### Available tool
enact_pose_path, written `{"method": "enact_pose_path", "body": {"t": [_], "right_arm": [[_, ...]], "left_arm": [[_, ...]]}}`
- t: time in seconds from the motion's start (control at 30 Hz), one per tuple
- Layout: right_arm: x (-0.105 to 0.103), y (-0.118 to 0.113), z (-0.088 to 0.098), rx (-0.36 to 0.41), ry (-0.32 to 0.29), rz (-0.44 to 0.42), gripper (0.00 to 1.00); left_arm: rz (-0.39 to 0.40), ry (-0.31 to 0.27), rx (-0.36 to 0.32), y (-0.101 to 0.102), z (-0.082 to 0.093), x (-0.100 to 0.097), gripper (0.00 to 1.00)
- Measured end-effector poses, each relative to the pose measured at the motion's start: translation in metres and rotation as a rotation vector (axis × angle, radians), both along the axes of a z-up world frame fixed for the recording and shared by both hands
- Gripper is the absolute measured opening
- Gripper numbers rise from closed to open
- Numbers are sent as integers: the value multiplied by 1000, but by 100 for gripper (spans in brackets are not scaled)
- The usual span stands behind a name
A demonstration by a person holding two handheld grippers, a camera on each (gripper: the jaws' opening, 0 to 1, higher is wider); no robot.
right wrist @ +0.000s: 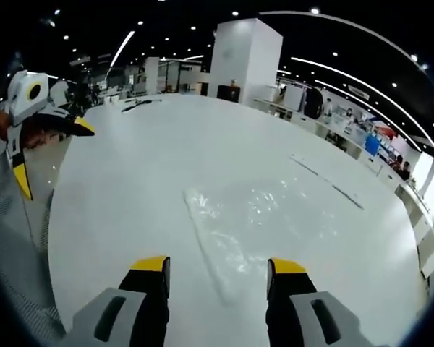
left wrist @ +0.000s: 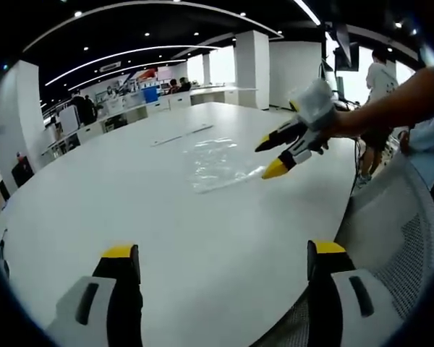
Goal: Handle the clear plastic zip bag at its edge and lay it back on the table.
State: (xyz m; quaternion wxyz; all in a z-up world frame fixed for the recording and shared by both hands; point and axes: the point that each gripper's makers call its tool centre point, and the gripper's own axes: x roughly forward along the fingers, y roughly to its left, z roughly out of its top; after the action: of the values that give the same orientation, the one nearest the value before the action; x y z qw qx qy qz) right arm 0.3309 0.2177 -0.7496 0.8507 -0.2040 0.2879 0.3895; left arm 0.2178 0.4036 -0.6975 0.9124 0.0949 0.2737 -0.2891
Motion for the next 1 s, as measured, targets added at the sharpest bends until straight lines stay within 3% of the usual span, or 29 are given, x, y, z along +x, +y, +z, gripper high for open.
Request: {"method": "enact_pose_path", "body": {"t": [0.4, 0.83, 1.0], "right_arm": [[10, 4, -11, -20, 44, 19, 48], [17, 0, -23, -44, 103, -15, 31], [14, 0, -30, -68, 128, 16, 27]], "left_arm": [[1, 4, -5, -2, 1, -1, 95], [-11, 1, -16, -4, 3, 0, 95], [-6, -3, -19, -4, 4, 3, 95]]}}
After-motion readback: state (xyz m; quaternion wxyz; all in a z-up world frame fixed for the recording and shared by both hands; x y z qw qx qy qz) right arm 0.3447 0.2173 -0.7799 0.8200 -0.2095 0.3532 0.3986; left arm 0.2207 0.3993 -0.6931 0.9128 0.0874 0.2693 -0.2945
